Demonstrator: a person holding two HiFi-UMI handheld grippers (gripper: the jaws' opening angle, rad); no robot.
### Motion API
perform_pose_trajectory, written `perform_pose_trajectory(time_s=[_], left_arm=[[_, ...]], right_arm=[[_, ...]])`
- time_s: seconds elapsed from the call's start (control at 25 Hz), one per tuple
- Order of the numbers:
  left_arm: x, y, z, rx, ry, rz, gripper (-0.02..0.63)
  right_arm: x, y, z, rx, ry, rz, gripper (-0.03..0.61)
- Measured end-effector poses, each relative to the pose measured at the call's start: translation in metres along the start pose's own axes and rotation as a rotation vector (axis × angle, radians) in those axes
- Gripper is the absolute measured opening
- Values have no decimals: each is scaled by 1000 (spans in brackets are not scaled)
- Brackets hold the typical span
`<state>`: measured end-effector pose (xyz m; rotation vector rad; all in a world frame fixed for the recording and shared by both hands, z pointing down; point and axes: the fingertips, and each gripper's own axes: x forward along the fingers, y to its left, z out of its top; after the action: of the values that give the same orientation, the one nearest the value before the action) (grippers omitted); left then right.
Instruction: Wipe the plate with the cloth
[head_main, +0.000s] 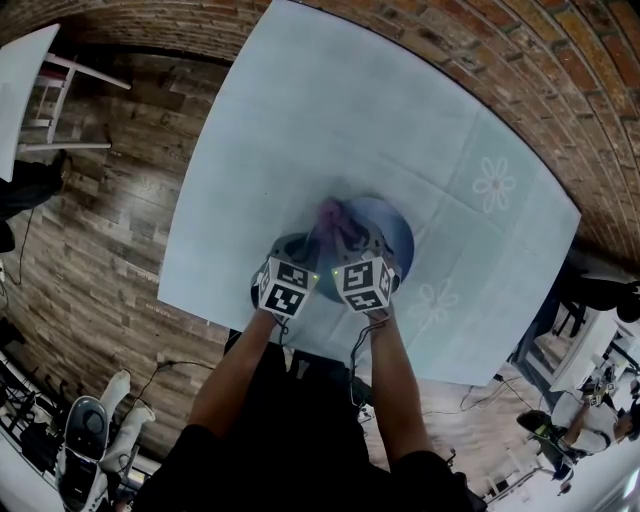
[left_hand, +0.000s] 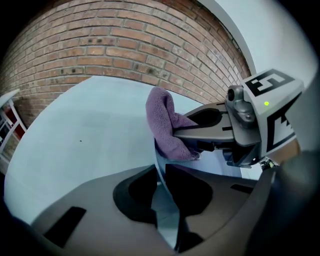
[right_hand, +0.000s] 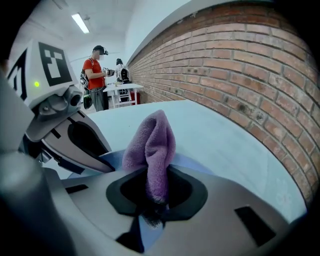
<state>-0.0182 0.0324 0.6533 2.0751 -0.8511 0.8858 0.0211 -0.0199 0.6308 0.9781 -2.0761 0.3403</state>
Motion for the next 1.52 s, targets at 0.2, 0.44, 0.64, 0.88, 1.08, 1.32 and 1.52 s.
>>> perform_pose_trajectory(time_s=[0.2, 0.44, 0.64, 0.88, 1.08, 1.32, 1.52], left_arm=[[-1, 1, -2, -19, -7, 4, 74], [0, 2, -1, -19, -12, 10, 74], [1, 1, -1, -14, -7, 14, 74], [1, 2, -4, -13, -11, 8, 74], [-1, 2, 0, -1, -13, 14, 74], [0, 3, -3, -41, -14, 12, 72], [-2, 3, 0, -61, -24, 7, 71]], right_arm=[[-1, -13, -1, -31, 3, -47, 83], [-5, -38, -9, -64, 47, -134, 83], [-10, -55, -20, -118, 99, -206, 81], [-21, -68, -33, -177, 141, -251, 80], [-31, -77, -48, -293, 203, -281, 77], [-41, -81, -63, -377, 268, -298, 77], [-50, -81, -75, -405, 305, -312, 75]])
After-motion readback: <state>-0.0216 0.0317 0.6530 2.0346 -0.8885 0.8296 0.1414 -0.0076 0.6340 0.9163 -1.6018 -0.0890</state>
